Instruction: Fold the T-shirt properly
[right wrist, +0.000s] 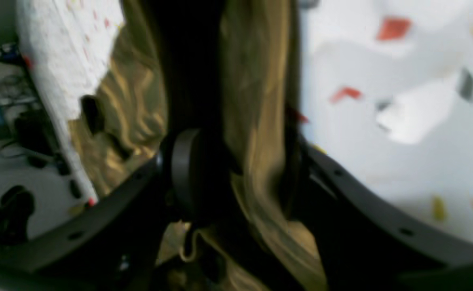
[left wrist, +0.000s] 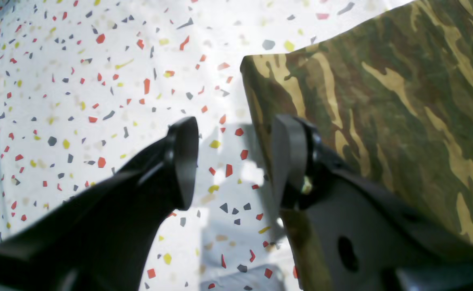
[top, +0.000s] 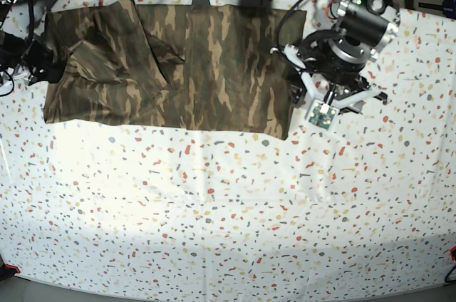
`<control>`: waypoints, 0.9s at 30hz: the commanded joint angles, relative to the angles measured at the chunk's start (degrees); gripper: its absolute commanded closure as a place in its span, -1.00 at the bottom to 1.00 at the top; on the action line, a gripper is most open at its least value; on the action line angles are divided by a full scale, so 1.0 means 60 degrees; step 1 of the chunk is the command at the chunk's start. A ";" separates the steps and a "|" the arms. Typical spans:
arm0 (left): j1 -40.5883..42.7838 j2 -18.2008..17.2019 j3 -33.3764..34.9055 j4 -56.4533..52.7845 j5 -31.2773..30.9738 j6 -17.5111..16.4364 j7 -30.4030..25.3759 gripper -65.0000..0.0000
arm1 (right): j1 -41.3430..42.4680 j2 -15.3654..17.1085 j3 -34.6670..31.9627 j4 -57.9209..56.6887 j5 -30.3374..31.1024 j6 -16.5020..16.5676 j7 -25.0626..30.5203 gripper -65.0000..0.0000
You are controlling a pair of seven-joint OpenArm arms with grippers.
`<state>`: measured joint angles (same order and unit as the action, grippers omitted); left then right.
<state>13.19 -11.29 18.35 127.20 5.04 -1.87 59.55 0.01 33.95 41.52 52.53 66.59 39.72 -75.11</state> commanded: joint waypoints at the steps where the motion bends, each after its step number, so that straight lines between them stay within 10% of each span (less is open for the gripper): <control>1: -0.0055 -0.0004 -0.0025 0.0182 0.0036 0.0029 -0.0215 0.12 | 0.0073 0.0295 0.0047 0.0106 0.0266 0.0046 -0.0033 0.11; 21: -0.0055 -0.0007 -0.0025 0.0182 -0.0430 0.0025 -0.0361 0.12 | 0.0047 0.0324 -0.2167 0.0109 0.1472 0.0046 -0.0051 0.11; 27: -0.0055 -0.0007 -0.0025 0.0182 -0.0430 0.0029 -0.0357 0.12 | -0.0124 0.1140 -0.2167 0.0109 0.1260 0.0046 -0.0055 0.11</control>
<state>13.19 -11.29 18.35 127.20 2.46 -1.85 58.70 -1.02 38.76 28.01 52.58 73.43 39.75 -75.33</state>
